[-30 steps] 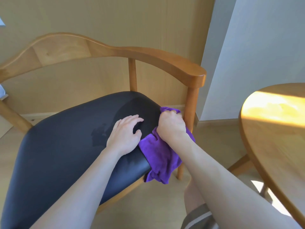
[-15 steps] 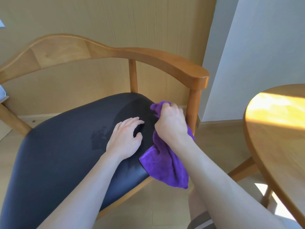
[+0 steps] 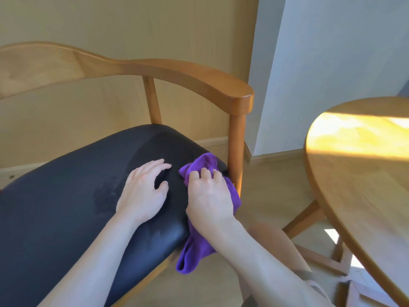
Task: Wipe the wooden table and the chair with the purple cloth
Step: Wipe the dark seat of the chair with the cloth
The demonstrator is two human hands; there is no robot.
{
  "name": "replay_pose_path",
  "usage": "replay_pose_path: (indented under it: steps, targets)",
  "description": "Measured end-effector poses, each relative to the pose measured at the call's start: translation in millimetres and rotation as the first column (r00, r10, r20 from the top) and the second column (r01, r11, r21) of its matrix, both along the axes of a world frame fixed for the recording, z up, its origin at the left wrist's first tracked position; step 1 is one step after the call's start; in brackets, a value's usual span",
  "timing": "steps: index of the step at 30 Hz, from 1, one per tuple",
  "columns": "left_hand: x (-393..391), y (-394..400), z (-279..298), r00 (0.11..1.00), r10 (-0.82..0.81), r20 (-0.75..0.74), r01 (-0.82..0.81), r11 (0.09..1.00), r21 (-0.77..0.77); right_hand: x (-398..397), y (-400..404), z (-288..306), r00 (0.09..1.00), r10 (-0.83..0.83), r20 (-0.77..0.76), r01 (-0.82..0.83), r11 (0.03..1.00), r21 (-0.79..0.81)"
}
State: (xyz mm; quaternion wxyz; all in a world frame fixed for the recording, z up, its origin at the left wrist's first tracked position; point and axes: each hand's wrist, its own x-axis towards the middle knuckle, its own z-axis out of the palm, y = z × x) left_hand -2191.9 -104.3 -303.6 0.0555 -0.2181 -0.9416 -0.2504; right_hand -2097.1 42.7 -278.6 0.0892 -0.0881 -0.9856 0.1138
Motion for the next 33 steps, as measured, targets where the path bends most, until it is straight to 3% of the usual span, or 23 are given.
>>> replay_pose_path:
  steps: [4,9,10,13,15,24,26,29,31,33]
  targets:
    - [0,0,-1,1.000,0.000,0.017,0.000,1.000,0.011,8,13,9,0.998,0.031,-0.055,-0.038,0.992,-0.122]
    - [1,0,1,1.000,-0.011,0.015,0.011,1.000,0.000,-42,26,30,0.961,-0.054,-0.270,0.004,0.983,-0.181]
    - [1,0,2,1.000,-0.011,0.017,0.012,1.000,-0.003,-56,29,31,0.972,-0.075,-0.223,0.036,0.984,-0.172]
    - [2,-1,2,0.999,-0.008,0.037,0.008,1.000,-0.004,-83,37,28,0.983,-0.152,0.103,0.175,0.948,-0.268]
    - [2,-1,3,0.999,-0.003,0.045,0.003,1.000,-0.001,-87,38,23,0.967,-0.165,0.195,0.221,0.924,-0.311]
    - [2,1,4,0.999,0.004,0.034,-0.004,1.000,-0.004,-41,8,13,0.987,-0.113,0.116,0.106,0.992,0.067]
    - [3,2,5,1.000,0.005,0.031,-0.005,1.000,-0.006,-31,13,18,0.995,-0.059,0.081,0.060,0.998,-0.010]
    - [4,1,4,0.999,0.018,0.040,-0.018,1.000,-0.002,-37,30,34,0.995,-0.051,-0.084,0.024,0.955,-0.295]
    - [3,1,5,0.998,0.025,0.050,-0.025,1.000,0.002,-56,35,41,0.978,-0.089,-0.190,0.019,0.940,-0.341]
    - [3,1,5,0.998,0.022,0.056,-0.022,1.000,0.002,-79,39,39,0.989,-0.116,-0.095,0.081,0.947,-0.312]
